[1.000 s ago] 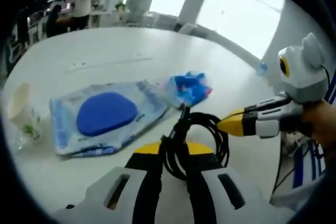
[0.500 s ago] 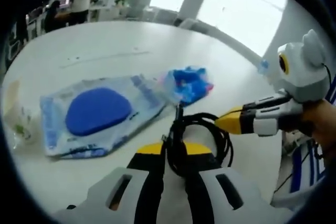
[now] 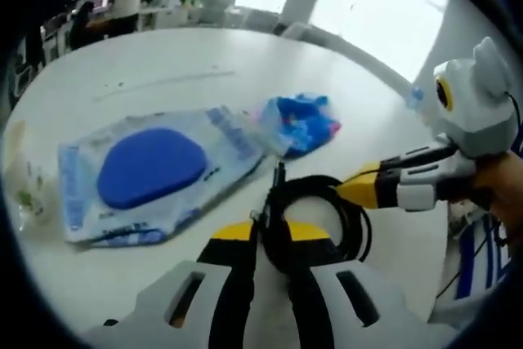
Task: Arrange the tabletop items into an orderly group along one side of the table until the central work area is clear of visible clutter.
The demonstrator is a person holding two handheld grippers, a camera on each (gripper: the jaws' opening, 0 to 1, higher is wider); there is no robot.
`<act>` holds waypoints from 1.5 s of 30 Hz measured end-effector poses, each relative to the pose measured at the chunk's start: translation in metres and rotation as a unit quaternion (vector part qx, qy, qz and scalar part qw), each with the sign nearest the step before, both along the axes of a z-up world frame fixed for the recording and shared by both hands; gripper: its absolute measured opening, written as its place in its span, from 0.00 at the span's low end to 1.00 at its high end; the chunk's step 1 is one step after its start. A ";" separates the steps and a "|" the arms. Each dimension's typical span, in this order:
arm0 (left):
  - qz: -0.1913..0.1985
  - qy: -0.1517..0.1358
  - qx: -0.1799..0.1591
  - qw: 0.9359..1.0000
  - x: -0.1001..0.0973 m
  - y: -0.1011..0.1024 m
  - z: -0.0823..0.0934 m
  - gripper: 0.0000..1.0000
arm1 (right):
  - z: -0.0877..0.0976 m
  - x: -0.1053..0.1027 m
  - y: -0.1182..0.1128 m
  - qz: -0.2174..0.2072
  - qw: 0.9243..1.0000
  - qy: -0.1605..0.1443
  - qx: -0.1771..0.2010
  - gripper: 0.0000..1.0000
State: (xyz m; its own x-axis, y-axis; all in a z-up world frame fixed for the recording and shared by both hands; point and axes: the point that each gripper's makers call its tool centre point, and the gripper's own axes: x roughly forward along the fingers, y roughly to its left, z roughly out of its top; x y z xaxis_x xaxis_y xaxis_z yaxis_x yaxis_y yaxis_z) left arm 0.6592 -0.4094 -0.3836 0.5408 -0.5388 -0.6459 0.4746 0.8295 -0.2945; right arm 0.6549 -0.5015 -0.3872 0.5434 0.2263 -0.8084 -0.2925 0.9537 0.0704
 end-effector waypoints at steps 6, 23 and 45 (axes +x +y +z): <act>0.000 -0.003 0.004 1.000 0.000 0.000 -0.001 0.11 | -0.004 -0.001 -0.001 -0.004 1.000 0.002 0.007 0.03; -0.016 -0.020 0.038 0.999 0.000 0.000 -0.007 0.15 | -0.011 -0.003 0.002 0.023 1.000 0.009 -0.015 0.04; -0.029 -0.047 0.036 0.998 0.001 0.008 0.013 0.34 | 0.010 -0.002 0.014 0.029 0.999 -0.018 0.011 0.35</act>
